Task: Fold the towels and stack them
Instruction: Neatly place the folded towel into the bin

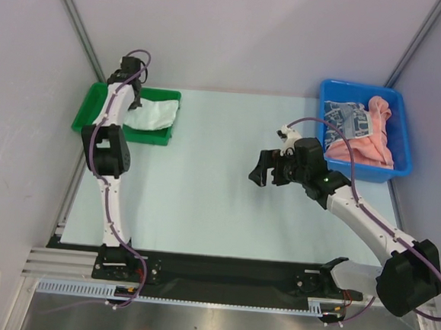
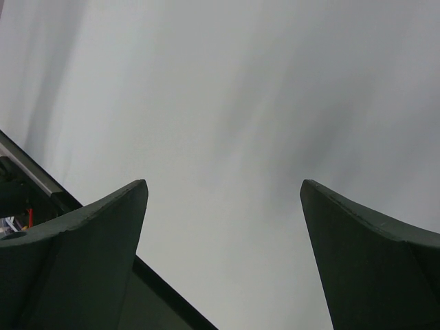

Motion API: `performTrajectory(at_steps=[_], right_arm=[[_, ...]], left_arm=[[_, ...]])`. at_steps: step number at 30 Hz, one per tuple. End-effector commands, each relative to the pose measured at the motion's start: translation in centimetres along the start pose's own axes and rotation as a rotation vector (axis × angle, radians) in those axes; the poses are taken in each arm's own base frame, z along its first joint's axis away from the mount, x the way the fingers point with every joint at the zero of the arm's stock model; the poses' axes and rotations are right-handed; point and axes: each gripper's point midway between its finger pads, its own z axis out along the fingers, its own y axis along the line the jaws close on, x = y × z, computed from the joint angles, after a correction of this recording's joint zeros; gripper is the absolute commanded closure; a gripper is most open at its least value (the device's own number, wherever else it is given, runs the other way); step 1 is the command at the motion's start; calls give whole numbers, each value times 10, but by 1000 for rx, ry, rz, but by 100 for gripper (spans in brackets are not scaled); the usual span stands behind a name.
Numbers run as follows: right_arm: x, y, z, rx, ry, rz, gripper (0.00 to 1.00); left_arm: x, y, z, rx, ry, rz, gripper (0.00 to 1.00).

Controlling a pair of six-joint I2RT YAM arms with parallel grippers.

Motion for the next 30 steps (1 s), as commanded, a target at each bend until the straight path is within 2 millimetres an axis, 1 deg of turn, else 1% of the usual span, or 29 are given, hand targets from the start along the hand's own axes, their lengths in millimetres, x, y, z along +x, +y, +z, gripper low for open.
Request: performTrajectory(at_steps=[1,2,4,5,8,12,13,15,17,18,19,20,21,22,23,24,25,27,28,29,30], right_arm=[[-23,6,-4,-32,-60,-28,0],[-24,4,-4,-29,-63,-25,0],[-24,4,-3,-31,-62,-27,0],[-25,3,-2,-28,-67,-22,0],[-28,4,2,-36,-78,-19,0],[-29,2,9,-33,-65,-15,0],[-28,2,9,-32,-64,-13,0],[-26,-1,10,-24,-62,-9,0],[-25,-1,10,-21,-58,-1,0],[-26,0,11,-23,-59,1,0],[-25,1,9,-23,-57,0,0],[-26,1,8,-21,-59,-1,0],[-27,2,7,-17,-62,0,0],[-31,4,4,-13,-75,-3,0],[-34,4,2,-11,-84,0,0],[-37,5,0,-4,-92,9,0],[-42,1,-2,31,-109,30,0],[-58,-3,-7,81,-160,59,0],[-66,-13,-9,146,-193,98,0],[-86,-16,-13,183,-231,114,0],[-87,-24,-15,237,-214,136,0]], left_arm=[[-15,29,18,-82,-47,17,100],[-13,35,24,-89,-41,8,100],[-8,39,36,-103,-33,6,100],[-5,45,42,-129,-25,5,100],[-4,58,55,-170,-30,-6,100],[-9,69,65,-216,-51,-23,99],[-11,72,63,-240,-57,-28,94],[-19,76,58,-253,-77,-54,91],[-26,77,52,-251,-99,-87,73],[-33,78,43,-248,-119,-98,53],[-37,74,36,-244,-131,-103,47],[-40,72,30,-240,-139,-101,43],[-45,71,19,-242,-151,-99,39],[-50,59,8,-232,-166,-79,31],[-48,53,3,-237,-161,-63,26],[-46,47,-5,-227,-156,-49,23],[-52,31,-24,-198,-179,-45,22],[-43,11,-40,-133,-156,-37,21],[-50,-14,-69,-76,-192,-38,20],[-43,-25,-78,-49,-180,-40,18],[-37,-45,-90,41,-166,-26,16]])
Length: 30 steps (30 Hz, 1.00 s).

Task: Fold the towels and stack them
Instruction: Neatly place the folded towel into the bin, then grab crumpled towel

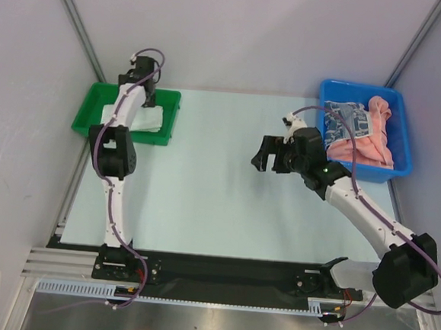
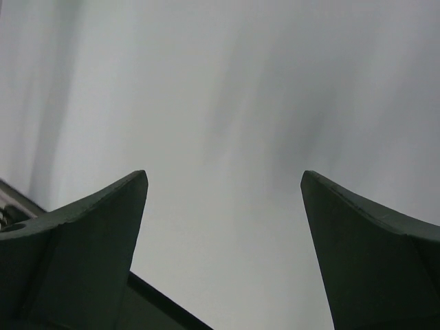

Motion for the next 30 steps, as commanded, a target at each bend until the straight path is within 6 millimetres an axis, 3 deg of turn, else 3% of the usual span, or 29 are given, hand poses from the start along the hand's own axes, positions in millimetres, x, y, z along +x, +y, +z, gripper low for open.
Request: performTrajectory(at_steps=[1,2,3,4,5,6,7,8,9,10,11,12,13,14,15,16,17,19,20,23,27,30], right_arm=[[-68,-24,-16,227,-177,80,0],[-94,-34,-19,276,-211,101,0],[-103,-44,-21,321,-217,113,0],[-110,-63,-28,408,-215,128,0],[-118,-75,-30,451,-219,140,0],[-135,-102,-38,516,-230,177,0],[-143,-117,-43,561,-235,191,0],[-150,-132,-47,606,-247,202,0],[-164,-162,-59,674,-275,231,0],[-168,-179,-66,725,-294,254,0],[-172,-198,-75,767,-314,284,0],[-174,-229,-83,817,-326,314,2],[-176,-246,-88,820,-329,329,2],[-176,-259,-89,825,-323,335,3],[-175,-271,-89,829,-312,338,7],[-170,-297,-92,855,-294,370,10],[-167,-306,-91,852,-280,381,14],[-157,-331,-82,831,-244,403,19],[-155,-339,-79,824,-236,403,20],[-154,-364,-65,797,-220,398,21],[-157,-386,-52,778,-247,420,28],[-161,-386,-41,730,-258,410,34]], left_arm=[[-33,-47,-118,236,-116,-60,12],[-29,-51,-141,288,-123,-61,11],[-27,-64,-160,369,-131,-55,10],[-19,-91,-187,494,-124,-45,7],[-10,-97,-212,572,-126,-30,5],[-3,-105,-228,624,-123,-12,0],[10,-127,-256,707,-120,22,0],[28,-135,-267,741,-107,66,0],[31,-132,-290,761,-143,79,0],[43,-146,-315,799,-164,123,0],[64,-153,-320,815,-151,173,0],[69,-149,-336,823,-179,187,0],[85,-160,-353,855,-193,244,0],[106,-164,-352,857,-174,296,0],[108,-158,-363,863,-205,302,0],[119,-162,-372,882,-210,313,0],[137,-166,-373,922,-183,337,0],[143,-168,-390,1005,-212,311,0],[153,-171,-388,1025,-199,317,0],[156,-175,-400,1088,-203,324,0],[160,-174,-398,1081,-205,323,0],[165,-175,-396,1085,-186,335,0]])
